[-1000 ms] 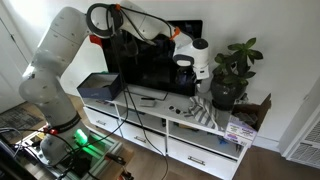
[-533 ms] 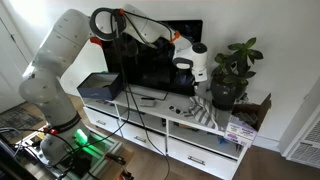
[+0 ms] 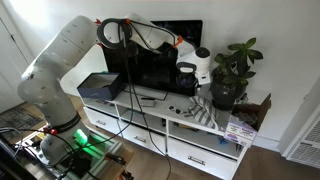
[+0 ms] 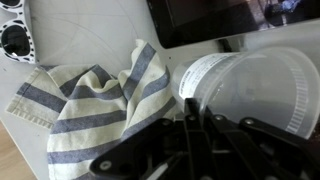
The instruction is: Place the cup to the right and behind the tv
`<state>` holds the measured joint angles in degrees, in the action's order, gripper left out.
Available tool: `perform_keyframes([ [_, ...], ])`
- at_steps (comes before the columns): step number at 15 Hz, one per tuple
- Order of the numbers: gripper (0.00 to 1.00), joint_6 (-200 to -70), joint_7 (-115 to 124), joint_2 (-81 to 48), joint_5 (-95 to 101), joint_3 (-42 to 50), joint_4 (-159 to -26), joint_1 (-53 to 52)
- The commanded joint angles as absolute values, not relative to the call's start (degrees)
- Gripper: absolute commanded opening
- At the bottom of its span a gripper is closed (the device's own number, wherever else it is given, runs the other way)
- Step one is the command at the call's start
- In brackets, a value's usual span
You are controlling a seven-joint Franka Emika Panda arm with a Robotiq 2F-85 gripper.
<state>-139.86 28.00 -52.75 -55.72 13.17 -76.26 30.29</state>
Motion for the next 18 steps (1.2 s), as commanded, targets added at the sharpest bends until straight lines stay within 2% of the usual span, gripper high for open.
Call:
perform_keyframes([
  [1,0.01,-138.02,26.29,-58.23,-56.58,10.39,-67.55,33.22],
  [18,0.01,-133.64,29.37,-73.58,-54.12,10.91,-47.72,33.26],
])
